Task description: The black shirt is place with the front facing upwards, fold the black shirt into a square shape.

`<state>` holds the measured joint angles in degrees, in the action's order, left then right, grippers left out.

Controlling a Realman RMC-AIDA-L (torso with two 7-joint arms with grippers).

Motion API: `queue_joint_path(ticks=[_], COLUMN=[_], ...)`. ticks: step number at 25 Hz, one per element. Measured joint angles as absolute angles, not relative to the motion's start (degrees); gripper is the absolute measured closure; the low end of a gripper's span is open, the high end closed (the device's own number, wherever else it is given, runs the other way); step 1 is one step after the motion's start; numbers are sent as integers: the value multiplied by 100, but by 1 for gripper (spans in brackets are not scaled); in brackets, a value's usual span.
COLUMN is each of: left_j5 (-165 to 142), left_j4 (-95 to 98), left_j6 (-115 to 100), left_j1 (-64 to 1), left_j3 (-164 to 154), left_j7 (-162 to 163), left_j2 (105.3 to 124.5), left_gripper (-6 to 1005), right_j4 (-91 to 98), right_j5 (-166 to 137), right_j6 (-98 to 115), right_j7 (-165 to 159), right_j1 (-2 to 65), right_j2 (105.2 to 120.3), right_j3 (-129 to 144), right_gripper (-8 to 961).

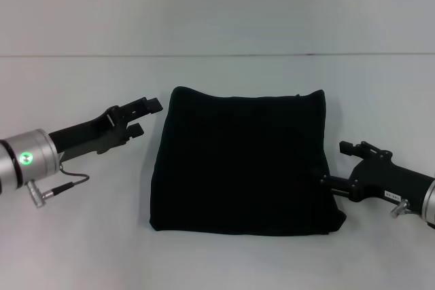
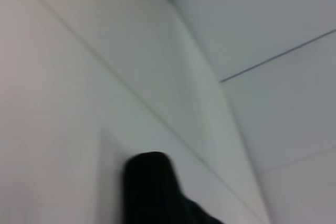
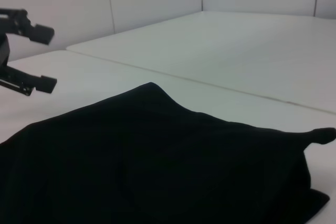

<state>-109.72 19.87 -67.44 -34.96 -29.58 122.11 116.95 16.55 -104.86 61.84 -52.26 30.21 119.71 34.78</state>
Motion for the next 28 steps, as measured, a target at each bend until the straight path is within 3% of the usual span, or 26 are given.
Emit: queue_joint_path(ticks=[11,28], left_j5=[-11099,-11294], left_j4=[1980,1930], left_j6=[-6007,-4964], left_j1=[-4029,-4359], left_j3=[-3903,-4497], left_j7=[13268,13280], left_j2=[11464,11782], left_gripper=[99,98], right_j4=[2245,2226], right_j5=[-10691,-11090], right_j6=[7879,8126], right_j7=[-5205,-5044], right_j1=[2510,2333], right_j2=[11858,11901], right_j3=[3484,3498], right_gripper=[13,13])
